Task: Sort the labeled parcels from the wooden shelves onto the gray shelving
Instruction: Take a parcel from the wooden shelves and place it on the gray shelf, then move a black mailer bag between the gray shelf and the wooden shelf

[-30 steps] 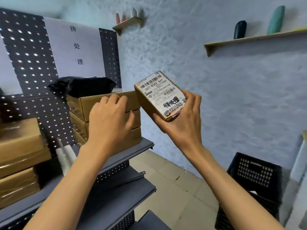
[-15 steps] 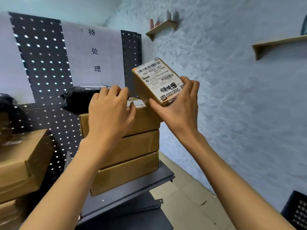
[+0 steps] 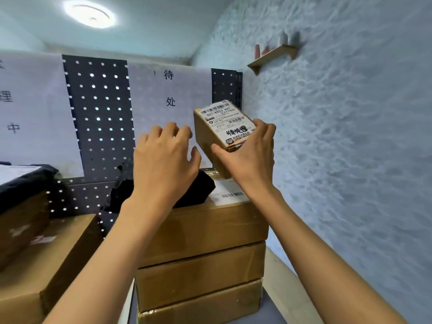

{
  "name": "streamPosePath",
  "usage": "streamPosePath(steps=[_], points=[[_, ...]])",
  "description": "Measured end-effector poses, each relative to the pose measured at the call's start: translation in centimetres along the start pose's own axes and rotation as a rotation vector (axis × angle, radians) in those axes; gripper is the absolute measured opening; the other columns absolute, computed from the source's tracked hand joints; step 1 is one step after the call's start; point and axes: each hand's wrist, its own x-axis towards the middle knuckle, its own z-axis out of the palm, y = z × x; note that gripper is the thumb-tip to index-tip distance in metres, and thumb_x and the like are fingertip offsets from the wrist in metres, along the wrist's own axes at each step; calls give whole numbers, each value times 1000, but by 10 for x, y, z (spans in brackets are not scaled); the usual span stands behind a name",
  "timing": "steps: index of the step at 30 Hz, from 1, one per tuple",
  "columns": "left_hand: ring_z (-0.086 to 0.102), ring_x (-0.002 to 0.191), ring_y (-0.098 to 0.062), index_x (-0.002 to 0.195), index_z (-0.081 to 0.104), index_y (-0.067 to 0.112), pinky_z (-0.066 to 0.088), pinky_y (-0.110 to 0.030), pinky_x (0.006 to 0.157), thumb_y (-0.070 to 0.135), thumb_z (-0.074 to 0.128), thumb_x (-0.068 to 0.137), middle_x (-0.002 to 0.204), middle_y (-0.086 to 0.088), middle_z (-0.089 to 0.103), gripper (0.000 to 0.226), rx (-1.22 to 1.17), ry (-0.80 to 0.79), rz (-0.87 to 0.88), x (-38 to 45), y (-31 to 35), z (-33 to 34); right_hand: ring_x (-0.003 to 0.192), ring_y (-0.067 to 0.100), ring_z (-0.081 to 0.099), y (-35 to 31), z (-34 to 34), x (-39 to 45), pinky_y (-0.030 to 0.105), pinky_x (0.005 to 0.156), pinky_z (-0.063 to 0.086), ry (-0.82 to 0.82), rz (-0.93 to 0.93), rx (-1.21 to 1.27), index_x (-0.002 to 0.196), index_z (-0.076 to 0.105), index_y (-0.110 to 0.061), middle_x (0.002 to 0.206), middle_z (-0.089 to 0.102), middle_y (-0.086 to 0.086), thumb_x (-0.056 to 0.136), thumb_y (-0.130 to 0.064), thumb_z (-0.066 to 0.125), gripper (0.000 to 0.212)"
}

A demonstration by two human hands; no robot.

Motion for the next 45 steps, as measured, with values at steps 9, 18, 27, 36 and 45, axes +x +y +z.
streamPosePath(steps=[9, 18, 27, 36, 45], points=[[57, 66, -33, 88, 66, 5, 36, -32, 58, 24, 63, 78, 79, -12, 63, 21, 91, -28, -3, -6, -21, 22, 119, 32, 42, 1, 55, 13, 41, 85, 45, -164, 105, -86, 132, 33, -4, 129, 34, 10, 70, -50, 74, 88], [55, 64, -30, 85, 66, 9, 30, -29, 60, 27, 59, 77, 77, -8, 63, 21, 85, -14, -12, -7, -25, 25, 120, 35, 43, 6, 75, 22, 42, 86, 44, -282, 164, -174, 134, 31, 0, 131, 33, 13, 76, -58, 66, 89], [55, 64, -30, 82, 65, 8, 32, -29, 59, 26, 58, 77, 75, -8, 62, 20, 73, -35, -32, -11, -27, 19, 127, 36, 36, 4, 69, 17, 44, 90, 43, -317, 154, -171, 141, 24, -1, 138, 30, 15, 77, -62, 65, 98], [56, 66, -29, 85, 65, 8, 36, -32, 58, 27, 55, 79, 75, -8, 62, 22, 64, -48, -43, -27, -23, -17, 122, 33, 37, -17, 18, -16, 42, 93, 38, -211, -44, -259, 135, 38, -11, 136, 36, 11, 88, -51, 56, 64], [56, 67, -32, 87, 65, 7, 40, -35, 59, 29, 54, 80, 75, -9, 62, 25, 111, -90, -70, -85, -25, -91, 98, 34, 56, -37, -34, -103, 44, 83, 45, -133, -528, -204, 105, 65, -7, 103, 63, 13, 86, -28, 65, 28]])
